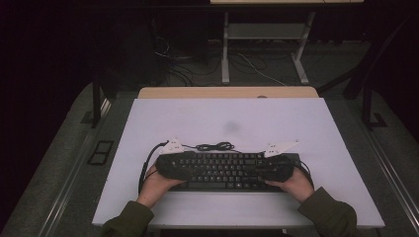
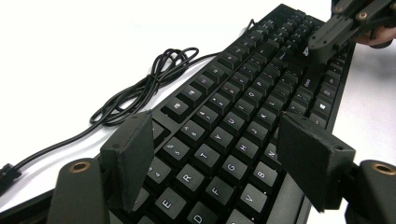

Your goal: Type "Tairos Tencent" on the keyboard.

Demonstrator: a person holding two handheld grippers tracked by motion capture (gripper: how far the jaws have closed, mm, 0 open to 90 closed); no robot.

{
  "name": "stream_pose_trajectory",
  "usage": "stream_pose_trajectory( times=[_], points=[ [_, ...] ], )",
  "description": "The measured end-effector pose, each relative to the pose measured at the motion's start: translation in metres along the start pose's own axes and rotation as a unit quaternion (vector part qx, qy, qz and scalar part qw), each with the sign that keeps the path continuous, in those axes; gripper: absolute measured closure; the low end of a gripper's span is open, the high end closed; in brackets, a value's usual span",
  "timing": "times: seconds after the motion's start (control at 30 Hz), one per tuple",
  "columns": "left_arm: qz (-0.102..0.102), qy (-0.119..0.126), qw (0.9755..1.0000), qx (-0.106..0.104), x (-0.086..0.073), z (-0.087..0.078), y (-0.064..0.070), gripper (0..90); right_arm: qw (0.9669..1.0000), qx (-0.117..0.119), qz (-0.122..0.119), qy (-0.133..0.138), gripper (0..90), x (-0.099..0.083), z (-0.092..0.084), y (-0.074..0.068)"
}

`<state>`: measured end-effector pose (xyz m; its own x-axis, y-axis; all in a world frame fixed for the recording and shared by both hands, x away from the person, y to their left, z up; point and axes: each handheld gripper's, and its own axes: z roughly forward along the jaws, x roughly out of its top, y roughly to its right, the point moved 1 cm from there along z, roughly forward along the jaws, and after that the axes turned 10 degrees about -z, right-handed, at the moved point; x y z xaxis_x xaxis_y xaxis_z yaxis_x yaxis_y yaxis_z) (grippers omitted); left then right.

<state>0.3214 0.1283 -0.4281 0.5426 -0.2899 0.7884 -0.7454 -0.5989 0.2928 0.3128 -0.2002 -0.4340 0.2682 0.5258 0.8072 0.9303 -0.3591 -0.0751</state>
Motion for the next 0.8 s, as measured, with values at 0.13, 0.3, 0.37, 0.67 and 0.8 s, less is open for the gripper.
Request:
stream_pose_trajectory(
  times=[0.13, 0.3, 0.37, 0.67, 0.8],
  points=[
    [0.001, 0.0, 1.0, 0.0, 0.0, 0.001, 0.001, 27.1, 1.0, 0.006, -0.002, -0.007, 89.2, -0.001, 0.003, -0.003],
    [0.001, 0.0, 1.0, -0.001, 0.0, 0.001, 0.001, 27.1, 0.9998, 0.008, -0.006, -0.018, 89.2, -0.003, 0.006, -0.005],
    [0.002, -0.001, 1.0, -0.001, 0.0, 0.002, 0.0, 27.1, 0.9996, 0.011, -0.007, -0.024, 89.2, -0.004, 0.008, -0.006],
    [0.003, -0.006, 1.0, -0.003, 0.0, 0.004, 0.0, 27.1, 0.9985, 0.01, -0.027, -0.047, 89.3, -0.006, 0.015, -0.01],
    [0.002, -0.005, 1.0, -0.002, 0.001, 0.005, 0.001, 27.1, 0.9986, 0.011, -0.027, -0.045, 89.3, -0.007, 0.016, -0.009]
  ],
)
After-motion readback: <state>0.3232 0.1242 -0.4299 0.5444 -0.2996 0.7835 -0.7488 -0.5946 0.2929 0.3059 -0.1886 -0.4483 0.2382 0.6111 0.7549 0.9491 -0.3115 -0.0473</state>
